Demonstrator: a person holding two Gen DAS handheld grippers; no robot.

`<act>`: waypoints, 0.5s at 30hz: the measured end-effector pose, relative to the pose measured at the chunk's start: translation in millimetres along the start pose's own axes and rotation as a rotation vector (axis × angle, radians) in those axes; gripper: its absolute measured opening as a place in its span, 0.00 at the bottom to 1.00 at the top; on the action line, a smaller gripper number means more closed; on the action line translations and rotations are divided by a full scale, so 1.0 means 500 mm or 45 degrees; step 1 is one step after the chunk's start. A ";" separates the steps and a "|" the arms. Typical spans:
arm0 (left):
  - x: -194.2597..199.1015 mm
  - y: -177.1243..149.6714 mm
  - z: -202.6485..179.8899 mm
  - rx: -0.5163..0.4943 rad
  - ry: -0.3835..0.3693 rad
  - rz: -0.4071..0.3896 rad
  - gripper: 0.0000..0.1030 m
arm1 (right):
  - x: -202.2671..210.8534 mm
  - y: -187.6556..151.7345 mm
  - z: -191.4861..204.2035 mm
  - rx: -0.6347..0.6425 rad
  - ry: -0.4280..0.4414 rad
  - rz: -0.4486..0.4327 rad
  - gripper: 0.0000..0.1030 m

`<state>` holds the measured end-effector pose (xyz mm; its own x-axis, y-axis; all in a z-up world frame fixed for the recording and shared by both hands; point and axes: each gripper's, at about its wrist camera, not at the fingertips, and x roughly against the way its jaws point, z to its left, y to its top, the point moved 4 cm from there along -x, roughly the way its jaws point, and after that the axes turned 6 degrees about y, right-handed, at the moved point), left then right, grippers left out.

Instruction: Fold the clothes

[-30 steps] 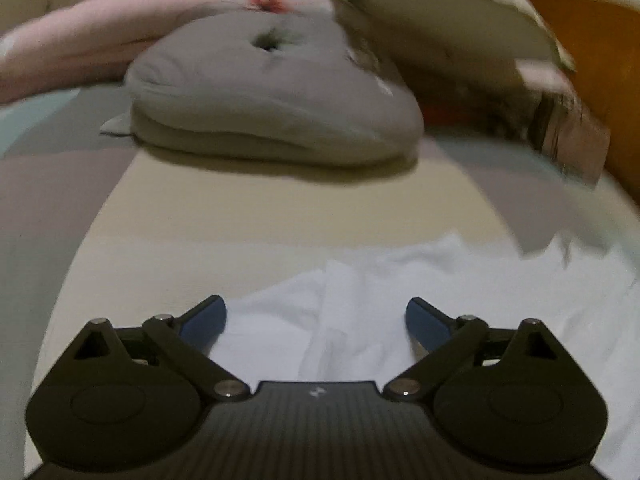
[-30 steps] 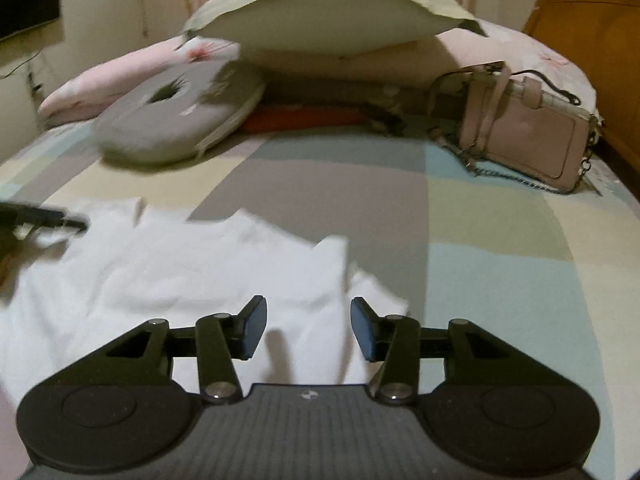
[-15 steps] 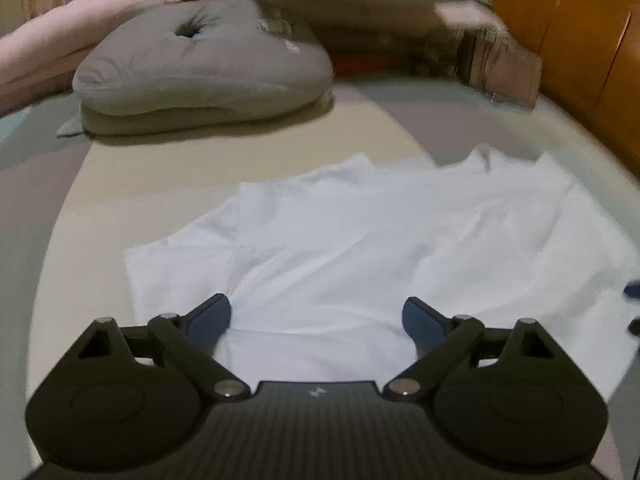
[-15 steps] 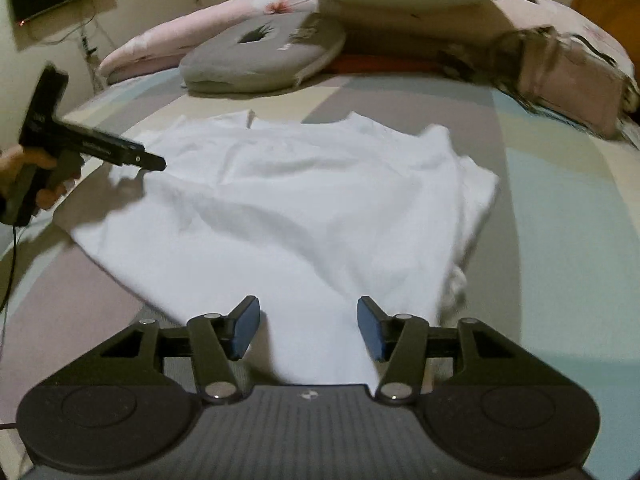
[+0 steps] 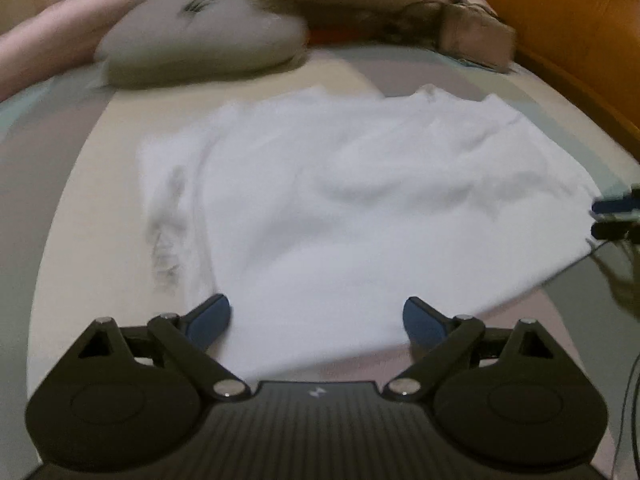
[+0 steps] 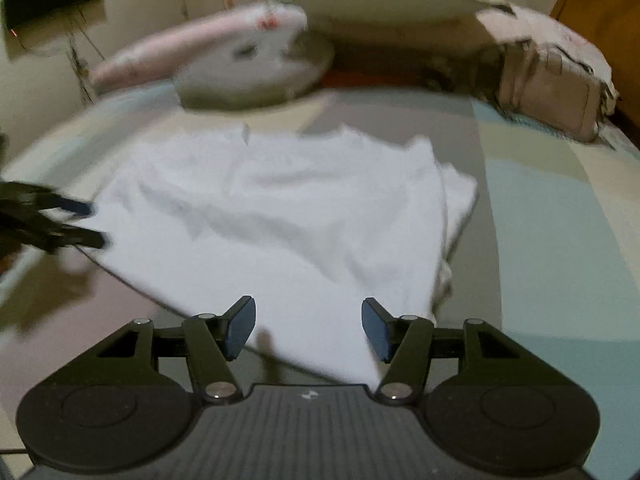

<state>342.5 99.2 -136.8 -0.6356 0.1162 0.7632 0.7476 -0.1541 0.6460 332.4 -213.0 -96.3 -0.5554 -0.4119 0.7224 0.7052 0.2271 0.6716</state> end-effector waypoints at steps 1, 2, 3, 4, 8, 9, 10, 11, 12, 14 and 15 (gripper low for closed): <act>0.016 -0.013 0.000 -0.012 -0.001 0.001 0.91 | 0.002 -0.013 -0.005 -0.002 -0.008 0.018 0.62; 0.033 -0.021 -0.004 -0.030 -0.001 0.010 0.91 | 0.012 -0.023 -0.007 0.000 0.003 0.011 0.62; 0.049 -0.026 -0.008 -0.052 0.002 0.016 0.91 | 0.024 -0.029 -0.008 -0.005 0.011 0.012 0.62; 0.063 -0.028 -0.014 -0.082 0.012 0.016 0.91 | 0.035 -0.030 -0.006 -0.001 0.009 0.015 0.63; 0.105 -0.029 -0.065 -0.375 0.151 -0.068 0.92 | 0.073 -0.025 0.022 0.136 -0.075 0.002 0.74; 0.111 -0.032 -0.086 -0.493 0.214 -0.103 0.92 | 0.077 -0.024 0.035 0.222 -0.127 0.002 0.77; 0.112 -0.037 -0.107 -0.614 0.280 -0.136 0.92 | 0.077 -0.023 0.049 0.308 -0.174 0.005 0.80; 0.110 -0.046 -0.125 -0.737 0.347 -0.166 0.92 | 0.076 -0.025 0.062 0.405 -0.225 0.013 0.81; 0.106 -0.057 -0.141 -0.867 0.423 -0.194 0.92 | 0.072 -0.029 0.075 0.513 -0.284 0.024 0.81; 0.092 -0.080 -0.160 -1.105 0.555 -0.237 0.92 | 0.059 -0.044 0.091 0.718 -0.398 0.048 0.81; 0.082 -0.092 -0.165 -1.214 0.612 -0.253 0.92 | 0.049 -0.053 0.095 0.808 -0.438 0.071 0.82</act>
<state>266.1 29.9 -135.9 -0.8927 -0.1412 0.4279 0.2977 -0.8978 0.3247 279.1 -187.1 -88.4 -0.7067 -0.1075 0.6993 0.4031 0.7512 0.5228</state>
